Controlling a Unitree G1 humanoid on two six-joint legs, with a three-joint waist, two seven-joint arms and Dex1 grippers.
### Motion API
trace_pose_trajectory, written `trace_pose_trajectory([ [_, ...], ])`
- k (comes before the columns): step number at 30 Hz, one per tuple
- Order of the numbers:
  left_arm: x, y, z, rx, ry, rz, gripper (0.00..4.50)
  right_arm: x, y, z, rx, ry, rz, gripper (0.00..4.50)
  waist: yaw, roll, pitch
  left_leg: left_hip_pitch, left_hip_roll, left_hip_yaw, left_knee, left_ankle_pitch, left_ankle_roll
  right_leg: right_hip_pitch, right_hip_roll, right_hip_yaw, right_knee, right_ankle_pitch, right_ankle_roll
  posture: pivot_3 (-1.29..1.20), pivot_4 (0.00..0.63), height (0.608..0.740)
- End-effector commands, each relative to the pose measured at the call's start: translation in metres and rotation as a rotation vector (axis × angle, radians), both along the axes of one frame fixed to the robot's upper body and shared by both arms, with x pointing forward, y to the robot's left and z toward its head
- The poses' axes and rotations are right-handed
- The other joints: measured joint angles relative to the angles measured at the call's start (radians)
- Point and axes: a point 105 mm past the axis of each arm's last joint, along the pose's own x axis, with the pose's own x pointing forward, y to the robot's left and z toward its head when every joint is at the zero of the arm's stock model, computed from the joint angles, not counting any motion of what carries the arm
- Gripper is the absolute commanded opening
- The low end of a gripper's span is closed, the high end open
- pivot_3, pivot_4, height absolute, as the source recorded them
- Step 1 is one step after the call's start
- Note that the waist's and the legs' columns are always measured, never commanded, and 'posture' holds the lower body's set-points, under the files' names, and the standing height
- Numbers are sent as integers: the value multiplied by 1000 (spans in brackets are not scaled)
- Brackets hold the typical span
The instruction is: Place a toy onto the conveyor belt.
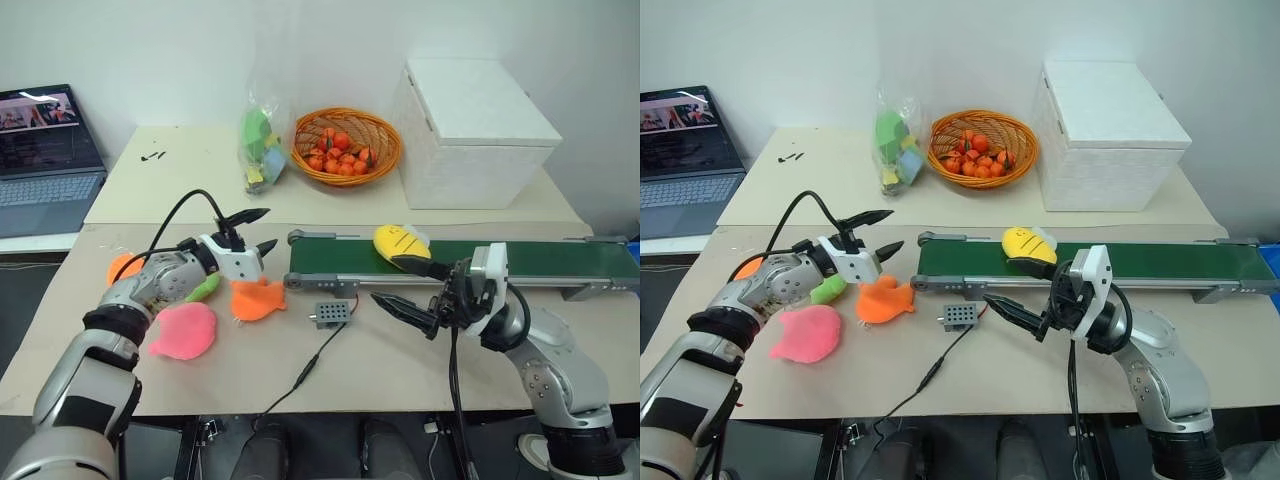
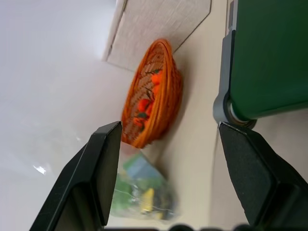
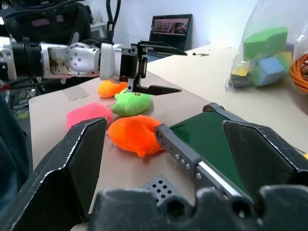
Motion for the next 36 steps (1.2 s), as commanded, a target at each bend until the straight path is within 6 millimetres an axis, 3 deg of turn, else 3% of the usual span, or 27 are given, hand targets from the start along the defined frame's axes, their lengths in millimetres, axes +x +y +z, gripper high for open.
trace_pose_trajectory([
  [1,0,11,31,-286,36,46,3396,-4,-1,13,19,-64,0,4500,-1,0,0,0,0,0,0,0,0,0,0,0,0,0,0,0,150,727],
  [7,-6,24,51,-635,100,164,3396,-2,-1,10,8,-49,-1,4500,1,0,0,1,0,-3,2,0,0,1,0,0,2,0,0,0,150,727],
  [12,-18,19,44,-754,209,178,3396,2,2,7,-6,-33,13,4500,2,0,0,4,0,-4,1,0,0,2,0,2,2,0,0,0,150,727],
  [14,-20,20,32,-798,282,208,3396,4,2,6,-8,-30,16,4500,2,0,0,5,0,-3,1,0,0,3,0,3,4,0,0,0,150,727],
  [18,-34,7,8,-825,475,147,3396,5,2,7,-10,-27,25,4500,0,0,0,8,0,-3,1,0,0,3,0,4,7,0,0,0,150,727],
  [23,-40,-2,1,-794,549,109,3396,8,2,5,-23,-26,18,4500,4,0,0,9,0,-3,1,0,0,4,0,5,7,0,0,0,150,727],
  [36,-44,-20,13,-726,557,-9,3396,9,3,4,-21,-20,12,4500,3,0,0,11,0,-2,1,0,0,4,0,5,6,0,-1,0,150,727],
])
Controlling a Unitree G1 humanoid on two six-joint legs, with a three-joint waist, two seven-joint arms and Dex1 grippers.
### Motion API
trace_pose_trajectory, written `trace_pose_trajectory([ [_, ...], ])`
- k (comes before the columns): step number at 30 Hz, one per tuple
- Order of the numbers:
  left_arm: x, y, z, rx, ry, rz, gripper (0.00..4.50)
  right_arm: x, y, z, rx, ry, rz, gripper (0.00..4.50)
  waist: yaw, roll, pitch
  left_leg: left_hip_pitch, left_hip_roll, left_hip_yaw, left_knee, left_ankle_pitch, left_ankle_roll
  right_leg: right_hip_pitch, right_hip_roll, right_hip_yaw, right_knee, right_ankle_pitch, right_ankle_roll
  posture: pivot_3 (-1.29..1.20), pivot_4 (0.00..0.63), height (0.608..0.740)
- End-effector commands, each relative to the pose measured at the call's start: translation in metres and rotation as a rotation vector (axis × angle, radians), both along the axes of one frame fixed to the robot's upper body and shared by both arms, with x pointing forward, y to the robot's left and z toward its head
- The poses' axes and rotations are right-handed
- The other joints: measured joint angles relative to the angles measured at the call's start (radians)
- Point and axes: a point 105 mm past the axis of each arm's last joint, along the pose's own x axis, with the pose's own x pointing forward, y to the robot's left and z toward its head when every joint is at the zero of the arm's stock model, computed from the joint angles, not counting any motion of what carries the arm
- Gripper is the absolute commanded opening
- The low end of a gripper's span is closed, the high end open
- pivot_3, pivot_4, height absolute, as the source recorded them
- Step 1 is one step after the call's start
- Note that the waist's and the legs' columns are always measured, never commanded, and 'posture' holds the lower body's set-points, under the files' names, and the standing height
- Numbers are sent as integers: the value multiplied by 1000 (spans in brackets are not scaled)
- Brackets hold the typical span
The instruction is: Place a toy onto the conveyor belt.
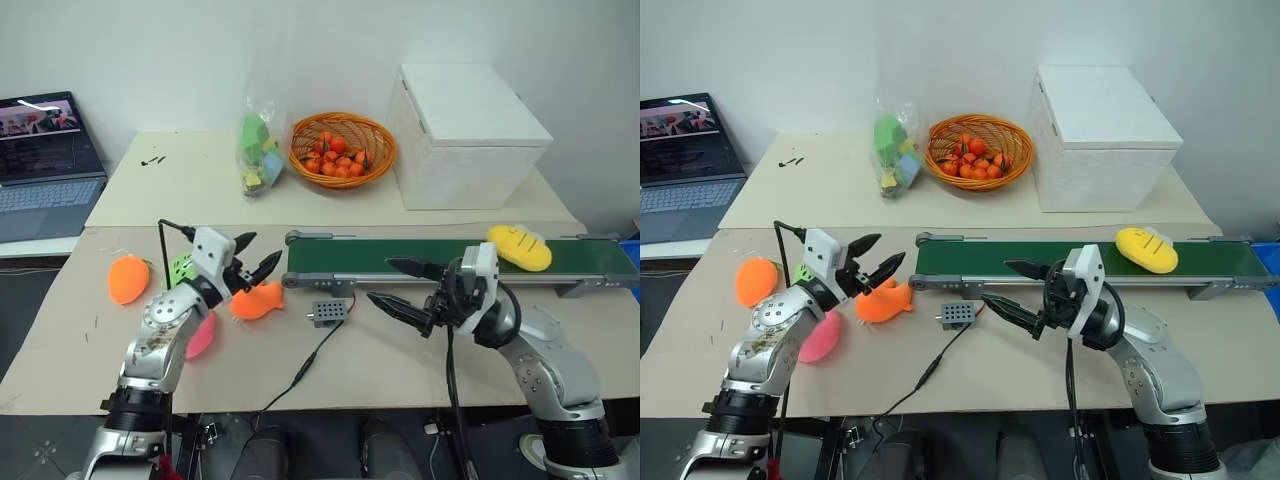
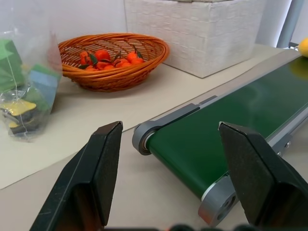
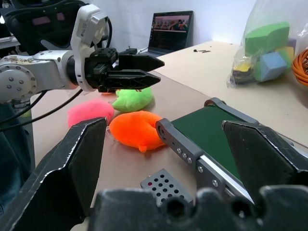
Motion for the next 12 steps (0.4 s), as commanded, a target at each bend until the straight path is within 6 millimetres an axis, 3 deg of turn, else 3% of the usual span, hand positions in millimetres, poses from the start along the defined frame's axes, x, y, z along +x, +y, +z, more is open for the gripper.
trace_pose_trajectory([
  [1,-2,-9,20,3,-77,-41,3396,-1,0,8,-1,-44,-4,4500,0,0,0,0,0,0,0,0,0,0,0,0,0,0,0,0,150,727],
  [12,-1,-12,31,-6,-118,-63,3396,-1,-1,6,-4,-37,-11,4500,0,0,0,0,0,0,0,0,0,0,0,0,-1,0,0,0,150,727],
])
